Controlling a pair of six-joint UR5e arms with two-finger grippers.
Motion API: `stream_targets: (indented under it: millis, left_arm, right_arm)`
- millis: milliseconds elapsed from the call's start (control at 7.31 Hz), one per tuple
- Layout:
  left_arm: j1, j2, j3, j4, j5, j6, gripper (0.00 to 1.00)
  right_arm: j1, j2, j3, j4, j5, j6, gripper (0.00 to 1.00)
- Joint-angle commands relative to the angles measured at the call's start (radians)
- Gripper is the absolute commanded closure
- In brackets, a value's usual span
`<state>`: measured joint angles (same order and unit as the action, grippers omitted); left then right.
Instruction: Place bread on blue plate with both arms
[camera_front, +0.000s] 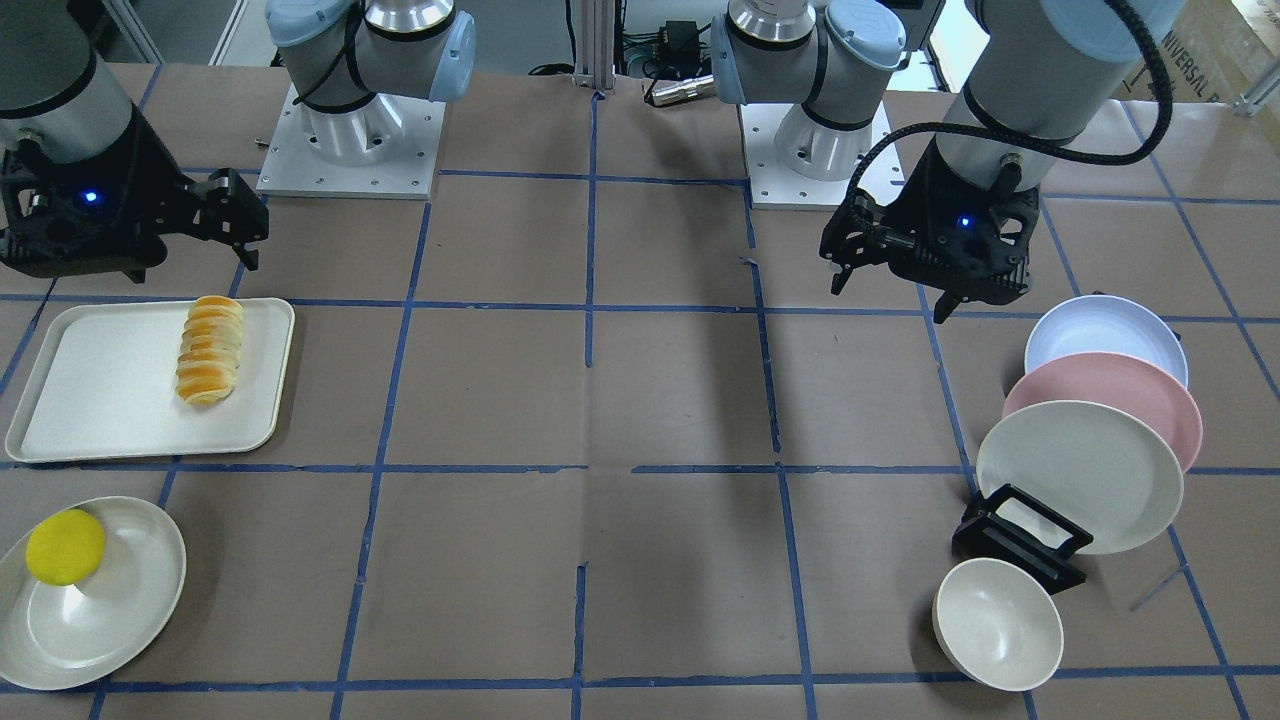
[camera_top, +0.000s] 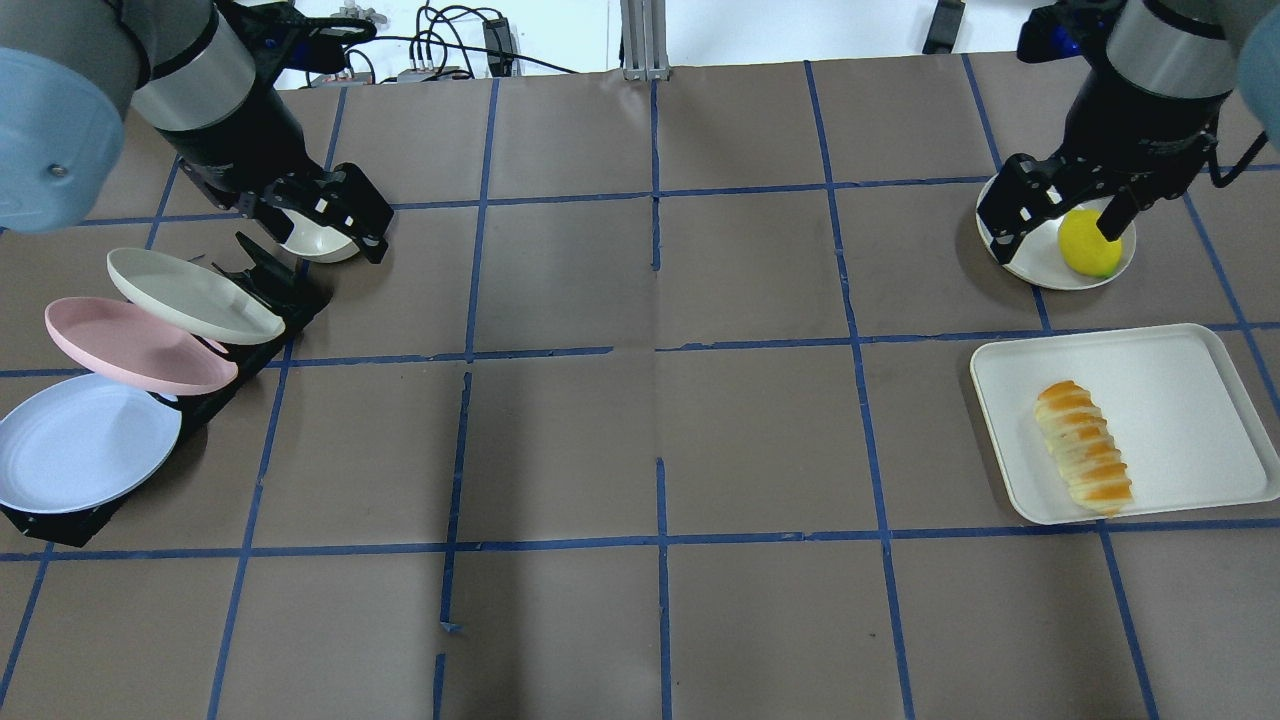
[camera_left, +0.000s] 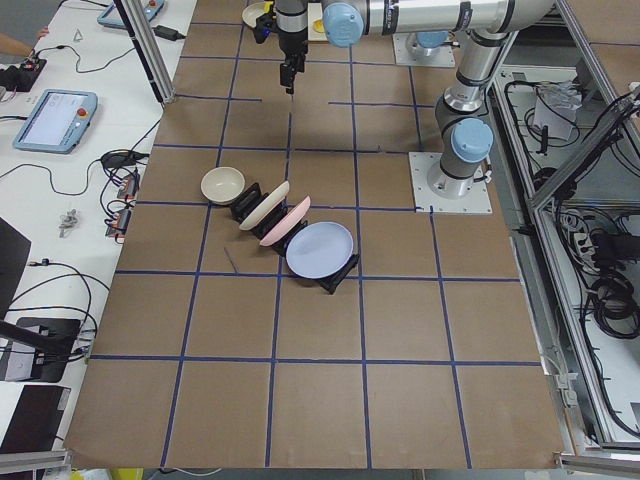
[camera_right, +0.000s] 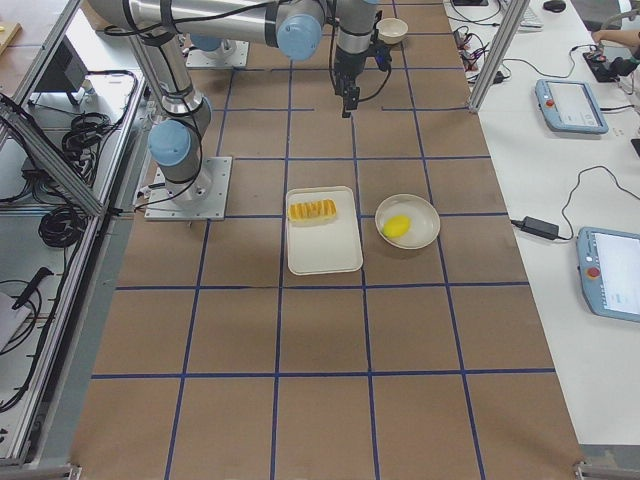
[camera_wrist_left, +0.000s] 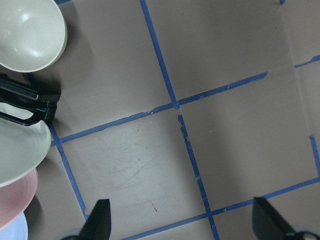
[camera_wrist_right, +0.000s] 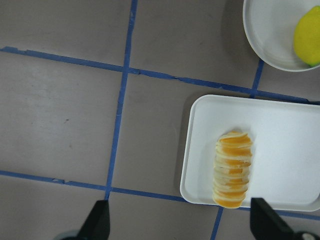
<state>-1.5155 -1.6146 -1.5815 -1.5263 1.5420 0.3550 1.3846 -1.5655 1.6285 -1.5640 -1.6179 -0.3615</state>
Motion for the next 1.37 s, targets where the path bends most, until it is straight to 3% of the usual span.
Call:
stream_targets:
  millis: [0, 410, 684, 957, 1094, 1231]
  left_arm:
    - [-0.040, -0.017, -0.002, 0.009, 0.004, -0.042, 0.00]
    - [-0.006, -0.036, 0.006, 0.049, 0.007, -0.013, 0.00]
    - [0.233, -0.022, 0.011, 0.002, 0.004, 0.257, 0.00]
    - [0.599, -0.045, -0.015, -0.006, -0.009, 0.744, 0.00]
    - [0.706, -0.050, -0.018, -0.012, -0.010, 0.838, 0.00]
    - [0.737, -0.050, -0.006, -0.014, 0.001, 0.893, 0.00]
  right_arm:
    - [-0.097, -0.002, 0.077, -0.066, -0.003, -0.057, 0.01]
    - [-0.205, 0.004, 0.201, -0.178, -0.002, -0.176, 0.01]
    - [-0.237, 0.002, 0.309, -0.313, -0.003, -0.223, 0.01]
    - [-0.283, 0.004, 0.425, -0.433, -0.002, -0.238, 0.01]
    - [-0.300, 0.007, 0.479, -0.500, 0.000, -0.250, 0.01]
    - [-0.314, 0.009, 0.528, -0.563, 0.007, -0.267, 0.01]
